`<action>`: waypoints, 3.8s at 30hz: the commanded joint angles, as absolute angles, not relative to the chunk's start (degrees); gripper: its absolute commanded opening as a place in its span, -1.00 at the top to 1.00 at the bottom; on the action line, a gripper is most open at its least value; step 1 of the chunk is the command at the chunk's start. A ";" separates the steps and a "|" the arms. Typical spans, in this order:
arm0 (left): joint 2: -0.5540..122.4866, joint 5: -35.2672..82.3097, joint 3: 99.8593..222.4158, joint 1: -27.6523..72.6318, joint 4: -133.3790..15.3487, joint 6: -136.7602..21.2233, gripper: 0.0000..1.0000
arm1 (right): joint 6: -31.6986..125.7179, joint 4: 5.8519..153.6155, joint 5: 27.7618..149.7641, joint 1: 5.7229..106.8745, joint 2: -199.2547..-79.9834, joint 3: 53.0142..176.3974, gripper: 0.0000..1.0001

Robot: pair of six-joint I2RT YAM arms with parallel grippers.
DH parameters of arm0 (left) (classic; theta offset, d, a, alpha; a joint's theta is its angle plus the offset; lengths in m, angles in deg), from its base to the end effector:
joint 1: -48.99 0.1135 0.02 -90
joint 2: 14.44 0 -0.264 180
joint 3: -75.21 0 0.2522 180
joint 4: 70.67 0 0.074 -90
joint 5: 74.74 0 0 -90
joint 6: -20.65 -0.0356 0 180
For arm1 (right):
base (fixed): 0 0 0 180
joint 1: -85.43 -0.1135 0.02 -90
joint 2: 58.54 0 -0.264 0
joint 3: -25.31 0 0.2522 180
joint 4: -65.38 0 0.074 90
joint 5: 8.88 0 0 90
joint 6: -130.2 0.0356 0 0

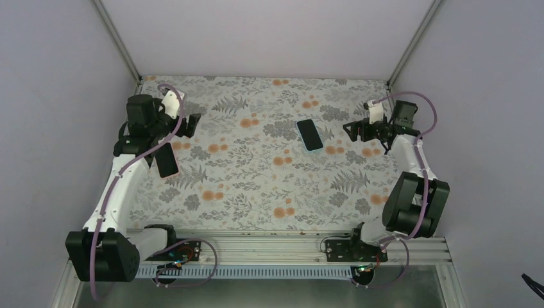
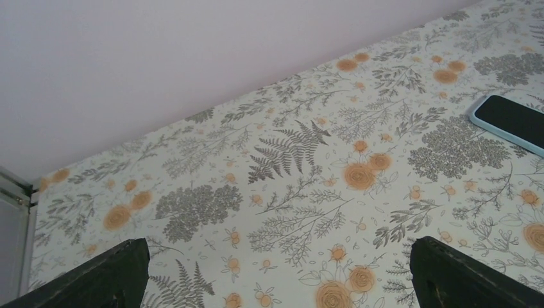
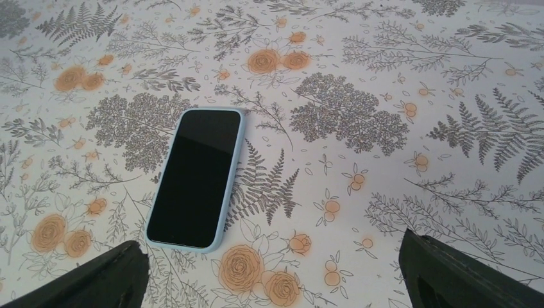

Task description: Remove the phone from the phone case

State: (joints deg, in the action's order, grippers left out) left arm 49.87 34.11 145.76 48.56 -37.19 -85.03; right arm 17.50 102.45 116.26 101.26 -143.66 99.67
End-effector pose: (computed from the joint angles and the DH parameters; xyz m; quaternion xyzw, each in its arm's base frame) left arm 0.2519 -0.0134 0.3295 0.2024 0.8220 -0.0704 0.5277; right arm 0.3082 -0.0661 0.2530 -0.1617 0.8814 0.1527 0.4167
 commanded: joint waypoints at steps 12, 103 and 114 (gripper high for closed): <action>49.22 33.89 144.58 50.17 -38.54 -84.48 -1.00 | 17.54 103.30 114.34 97.99 -142.71 101.56 -0.99; 50.77 36.25 142.27 61.11 -39.68 -87.27 -1.00 | -79.49 130.20 75.70 67.43 -191.90 147.07 -1.00; 50.31 39.44 142.28 61.77 -38.84 -87.95 -1.00 | -83.09 133.64 68.32 65.60 -196.73 152.63 -1.00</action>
State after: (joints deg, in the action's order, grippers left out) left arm 51.49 36.71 142.64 61.20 -38.41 -86.89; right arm -78.13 131.61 72.15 66.25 -192.90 150.07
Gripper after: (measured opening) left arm 0.995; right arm 0.997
